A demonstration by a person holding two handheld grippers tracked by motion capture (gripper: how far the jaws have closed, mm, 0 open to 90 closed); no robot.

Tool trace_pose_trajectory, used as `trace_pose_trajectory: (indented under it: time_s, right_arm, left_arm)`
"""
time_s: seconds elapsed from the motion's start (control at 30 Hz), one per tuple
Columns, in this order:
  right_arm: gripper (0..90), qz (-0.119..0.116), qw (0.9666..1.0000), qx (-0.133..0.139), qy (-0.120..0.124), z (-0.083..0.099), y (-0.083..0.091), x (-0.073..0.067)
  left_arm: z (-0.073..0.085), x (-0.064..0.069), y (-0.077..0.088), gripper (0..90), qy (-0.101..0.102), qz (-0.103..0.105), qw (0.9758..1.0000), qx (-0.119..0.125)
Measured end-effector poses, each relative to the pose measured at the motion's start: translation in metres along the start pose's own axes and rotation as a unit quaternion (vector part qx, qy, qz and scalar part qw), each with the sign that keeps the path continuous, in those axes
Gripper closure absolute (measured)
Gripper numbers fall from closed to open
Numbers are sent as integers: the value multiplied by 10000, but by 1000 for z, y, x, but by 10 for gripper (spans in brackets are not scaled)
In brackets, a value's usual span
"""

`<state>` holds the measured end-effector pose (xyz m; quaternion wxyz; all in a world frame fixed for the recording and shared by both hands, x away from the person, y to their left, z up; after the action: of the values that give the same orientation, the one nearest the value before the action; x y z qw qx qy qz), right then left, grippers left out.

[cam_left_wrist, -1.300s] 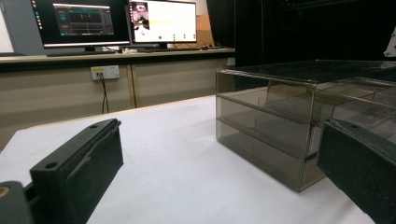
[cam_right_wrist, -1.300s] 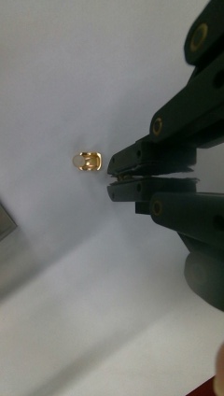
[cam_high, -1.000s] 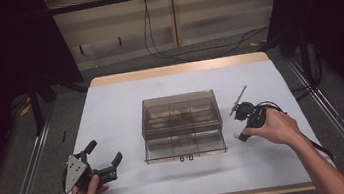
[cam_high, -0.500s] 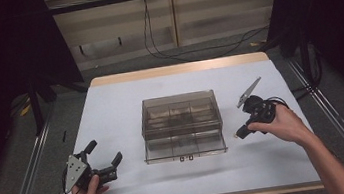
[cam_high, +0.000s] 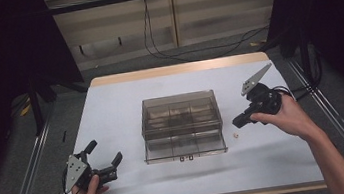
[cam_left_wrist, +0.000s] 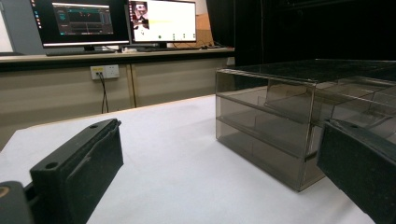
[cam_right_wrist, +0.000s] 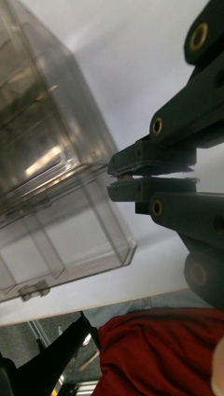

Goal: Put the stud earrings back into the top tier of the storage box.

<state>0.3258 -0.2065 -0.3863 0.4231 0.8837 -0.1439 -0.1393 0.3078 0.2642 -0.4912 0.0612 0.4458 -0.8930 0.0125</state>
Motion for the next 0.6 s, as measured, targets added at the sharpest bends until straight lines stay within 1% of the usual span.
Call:
trace_pose_trajectory:
  time_s: [0.03, 0.07, 0.1, 0.17, 0.2, 0.23, 0.33, 0.43, 0.47, 0.5, 0.6]
  right_arm:
    - [863, 0, 10000, 0, 0, 0, 0, 0]
    - [862, -15, 9999, -13, 112, -7, 1, -3]
    - [863, -16, 9999, -19, 152, -11, 1, -3]
    - [863, -64, 9998, -60, 197, -19, -1, -5]
    - [863, -64, 9998, -60, 197, -19, -1, -5]
    - [862, -106, 9995, -73, 274, -26, -4, -6]
    - [863, -186, 9992, -124, 335, -37, -9, -7]
    - [862, -297, 9984, -223, 430, -48, -13, -10]
    - [862, -297, 9984, -223, 430, -48, -13, -10]
    - [861, -369, 9976, -260, 521, -55, -17, -13]
    - [862, -452, 9963, -344, 642, -65, -24, -16]
  left_arm:
    - [0, 0, 0, 7, 0, 0, 10000, 0]
    - [0, -1, 0, 7, -48, 10, 10000, -31]
    - [0, -1, 0, 7, -34, -10, 10000, -35]
    - [0, 0, 0, 7, -24, -2, 10000, -59]
    - [0, 0, 0, 7, -20, -4, 10000, -59]
    - [0, 0, 0, 7, -20, -2, 10000, -57]
    - [0, 0, 0, 7, -21, -4, 10000, -58]
    - [0, 0, 0, 7, -26, 5, 10000, -52]
    - [0, 0, 0, 7, -26, 5, 10000, -52]
    - [0, 0, 0, 7, -28, 5, 10000, -52]
    - [0, 0, 0, 7, -36, -4, 10000, -52]
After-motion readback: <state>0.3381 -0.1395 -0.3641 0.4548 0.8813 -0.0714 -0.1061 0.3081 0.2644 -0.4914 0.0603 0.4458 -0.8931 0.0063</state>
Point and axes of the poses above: each handheld gripper's, and its own axes: y roughly backward along the jaws, z roughly out of its underside, x roughly to its right, the point moved 4 cm from there along -y, roughly forward along the jaws, and after that the axes turned 8 degrees about y, right-handed, at the moved point
